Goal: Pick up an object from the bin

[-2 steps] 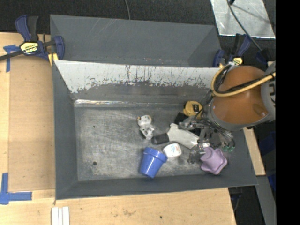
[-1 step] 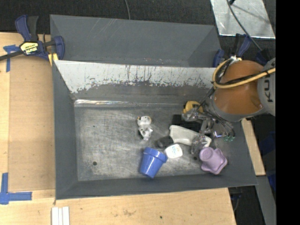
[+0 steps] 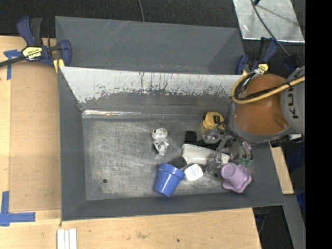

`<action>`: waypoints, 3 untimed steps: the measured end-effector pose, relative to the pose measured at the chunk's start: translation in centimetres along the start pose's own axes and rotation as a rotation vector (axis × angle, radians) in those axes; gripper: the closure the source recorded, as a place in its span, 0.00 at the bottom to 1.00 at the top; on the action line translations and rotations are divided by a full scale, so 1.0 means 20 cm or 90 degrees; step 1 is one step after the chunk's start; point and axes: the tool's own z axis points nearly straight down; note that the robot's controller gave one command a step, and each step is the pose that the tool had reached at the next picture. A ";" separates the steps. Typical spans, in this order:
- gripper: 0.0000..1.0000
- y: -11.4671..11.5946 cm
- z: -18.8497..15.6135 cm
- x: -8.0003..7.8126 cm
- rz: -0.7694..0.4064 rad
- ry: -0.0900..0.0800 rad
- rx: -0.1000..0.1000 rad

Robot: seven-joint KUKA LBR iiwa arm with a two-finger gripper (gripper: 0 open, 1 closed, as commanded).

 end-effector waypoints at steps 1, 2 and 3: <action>1.00 0.00 0.00 0.00 0.001 0.000 0.000; 1.00 0.00 -0.02 0.00 0.000 0.004 0.000; 1.00 0.00 -0.04 0.01 0.000 0.007 0.000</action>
Offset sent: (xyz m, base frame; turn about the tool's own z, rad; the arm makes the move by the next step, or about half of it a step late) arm 0.0000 0.0001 0.0240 0.0000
